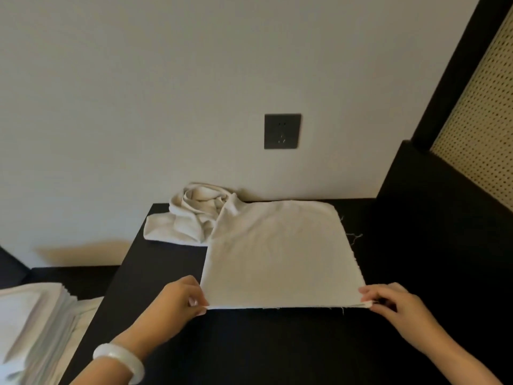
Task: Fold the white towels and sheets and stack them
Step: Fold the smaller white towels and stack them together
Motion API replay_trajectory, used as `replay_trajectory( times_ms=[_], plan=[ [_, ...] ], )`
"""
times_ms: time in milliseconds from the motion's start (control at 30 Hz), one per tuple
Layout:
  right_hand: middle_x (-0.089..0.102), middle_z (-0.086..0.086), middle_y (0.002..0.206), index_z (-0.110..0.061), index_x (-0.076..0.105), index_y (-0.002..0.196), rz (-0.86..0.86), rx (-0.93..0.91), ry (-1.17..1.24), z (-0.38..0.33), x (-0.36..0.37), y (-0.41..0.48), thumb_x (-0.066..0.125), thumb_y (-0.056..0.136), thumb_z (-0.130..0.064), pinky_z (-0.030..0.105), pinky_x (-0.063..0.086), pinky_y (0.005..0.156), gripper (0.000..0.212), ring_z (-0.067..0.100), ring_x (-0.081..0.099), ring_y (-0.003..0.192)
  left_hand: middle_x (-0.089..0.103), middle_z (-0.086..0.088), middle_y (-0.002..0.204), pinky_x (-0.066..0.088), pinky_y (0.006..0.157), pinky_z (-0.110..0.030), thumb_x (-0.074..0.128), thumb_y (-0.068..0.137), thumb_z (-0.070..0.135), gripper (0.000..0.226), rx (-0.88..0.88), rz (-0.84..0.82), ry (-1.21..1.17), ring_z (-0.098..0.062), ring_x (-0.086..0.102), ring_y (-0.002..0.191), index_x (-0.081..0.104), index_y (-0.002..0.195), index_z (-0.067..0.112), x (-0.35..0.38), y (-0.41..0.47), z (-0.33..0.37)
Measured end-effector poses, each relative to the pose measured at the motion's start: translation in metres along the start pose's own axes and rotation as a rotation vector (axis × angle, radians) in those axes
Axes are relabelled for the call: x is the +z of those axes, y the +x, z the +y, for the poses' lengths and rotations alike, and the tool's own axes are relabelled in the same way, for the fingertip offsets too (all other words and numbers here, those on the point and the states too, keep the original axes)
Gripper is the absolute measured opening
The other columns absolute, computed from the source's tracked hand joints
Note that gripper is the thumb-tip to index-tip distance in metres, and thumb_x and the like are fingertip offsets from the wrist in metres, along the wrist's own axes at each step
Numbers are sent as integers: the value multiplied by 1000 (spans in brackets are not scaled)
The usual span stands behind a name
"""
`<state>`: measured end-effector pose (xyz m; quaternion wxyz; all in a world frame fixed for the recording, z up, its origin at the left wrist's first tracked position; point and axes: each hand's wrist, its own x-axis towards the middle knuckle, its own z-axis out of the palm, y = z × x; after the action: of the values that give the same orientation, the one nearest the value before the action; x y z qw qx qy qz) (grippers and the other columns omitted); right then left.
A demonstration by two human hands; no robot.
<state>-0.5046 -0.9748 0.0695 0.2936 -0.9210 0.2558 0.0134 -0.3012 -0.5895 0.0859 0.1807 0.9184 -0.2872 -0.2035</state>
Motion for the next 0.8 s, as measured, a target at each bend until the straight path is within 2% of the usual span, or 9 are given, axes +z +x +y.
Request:
replay_trajectory(
  times_ms=[100,200,300,367,433,533,667,733,800],
  plan=[
    [50,-22,116,-43,63,88,-38,-86,-105,3,-4,-10,69,89,-14,19,43,98,29,-4,51,102,53,22,101,48,82,-11,74,86,31,14,56,-45,49,0,59,88,68,80,42,5,-10,-5],
    [46,-26,121,-48,60,89,-164,-195,-253,5,-15,-17,68,90,-22,11,35,101,27,-9,42,113,51,30,101,45,81,-6,72,86,35,11,100,-157,95,7,56,91,68,81,44,7,-19,-7],
    [37,-30,134,-52,61,101,-316,-198,-425,0,-31,-17,63,94,-23,14,31,109,30,-8,34,125,44,41,109,40,85,-2,69,86,44,9,133,-318,166,14,48,99,64,85,51,4,-24,-1],
    [38,-27,140,-52,58,117,-245,-214,-486,-12,-29,-11,57,98,-18,14,25,112,38,-7,33,129,43,36,119,40,99,-11,63,89,50,17,148,-243,182,12,45,108,64,105,50,7,-21,9],
    [43,-20,144,-43,58,128,-41,-259,-358,-32,-10,0,54,100,-18,11,16,111,38,-2,34,133,42,28,132,36,111,-22,53,92,57,39,177,-15,197,7,42,121,55,129,44,20,-9,26],
    [26,-19,155,-34,39,148,64,-360,-237,-76,36,20,47,103,-31,10,-1,112,46,4,19,145,21,13,160,10,121,-29,39,98,58,60,209,164,226,-10,18,148,28,153,35,48,19,62],
    [-14,-15,159,-34,1,157,4,-433,-356,-90,99,39,23,104,-49,31,-16,120,59,8,-15,150,-25,8,161,-15,120,-42,13,101,59,61,205,129,393,-15,-24,148,-10,155,39,87,42,66],
    [-20,-13,161,-34,-13,154,-24,-385,-402,-79,111,36,11,101,-54,34,-20,118,61,6,-25,147,-28,10,159,-14,119,-43,4,99,60,60,174,144,370,-14,-27,147,-16,152,41,93,39,55],
    [-10,-10,165,-32,-9,155,-21,-376,-435,-71,110,25,4,97,-57,33,-16,118,64,6,-26,146,-13,7,164,-5,119,-41,8,100,58,60,175,179,376,-17,-13,151,-5,155,39,93,29,47]
  ],
)
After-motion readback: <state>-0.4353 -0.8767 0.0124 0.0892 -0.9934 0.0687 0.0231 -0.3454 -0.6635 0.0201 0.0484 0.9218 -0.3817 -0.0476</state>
